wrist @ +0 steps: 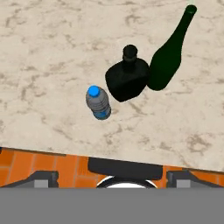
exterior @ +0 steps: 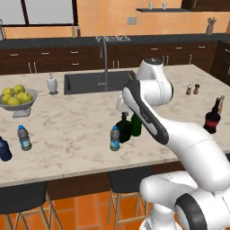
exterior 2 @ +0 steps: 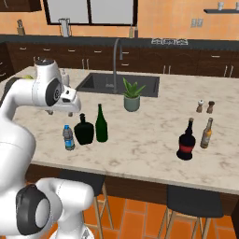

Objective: Move the plastic bottles in the middle to the plastics group, and the glass bottles in the middle to the glass group.

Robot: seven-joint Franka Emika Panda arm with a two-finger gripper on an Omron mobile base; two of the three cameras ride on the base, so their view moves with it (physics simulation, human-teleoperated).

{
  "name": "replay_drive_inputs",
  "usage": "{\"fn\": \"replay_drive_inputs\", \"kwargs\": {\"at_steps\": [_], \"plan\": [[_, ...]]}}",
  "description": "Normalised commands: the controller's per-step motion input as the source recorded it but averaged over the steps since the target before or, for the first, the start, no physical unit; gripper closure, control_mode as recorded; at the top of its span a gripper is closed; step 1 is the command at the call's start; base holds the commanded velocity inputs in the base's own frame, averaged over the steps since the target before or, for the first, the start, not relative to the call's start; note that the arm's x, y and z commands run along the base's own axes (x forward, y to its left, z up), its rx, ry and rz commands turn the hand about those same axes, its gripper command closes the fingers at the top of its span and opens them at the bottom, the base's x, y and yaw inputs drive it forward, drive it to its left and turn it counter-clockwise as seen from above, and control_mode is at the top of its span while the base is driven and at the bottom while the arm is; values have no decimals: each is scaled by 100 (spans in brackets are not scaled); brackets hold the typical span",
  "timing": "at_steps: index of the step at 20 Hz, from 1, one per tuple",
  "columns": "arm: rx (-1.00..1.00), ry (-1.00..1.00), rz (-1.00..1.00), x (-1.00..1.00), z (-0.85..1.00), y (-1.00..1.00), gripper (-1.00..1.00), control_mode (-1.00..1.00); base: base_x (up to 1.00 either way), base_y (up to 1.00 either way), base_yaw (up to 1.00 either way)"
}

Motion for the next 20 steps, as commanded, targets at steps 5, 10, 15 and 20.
{"fn": "replay_drive_inputs", "kwargs": {"at_steps": [5, 10, 15, 20], "plan": [[3, -4, -13, 43, -67, 25, -100, -100, 0, 0, 0], [5, 0, -11, 38, -67, 12, -100, -100, 0, 0, 0], [3, 0, -2, 38, -52, 29, -100, -100, 0, 0, 0], [0, 2, 0, 24, -8, 11, -100, -100, 0, 0, 0]]}}
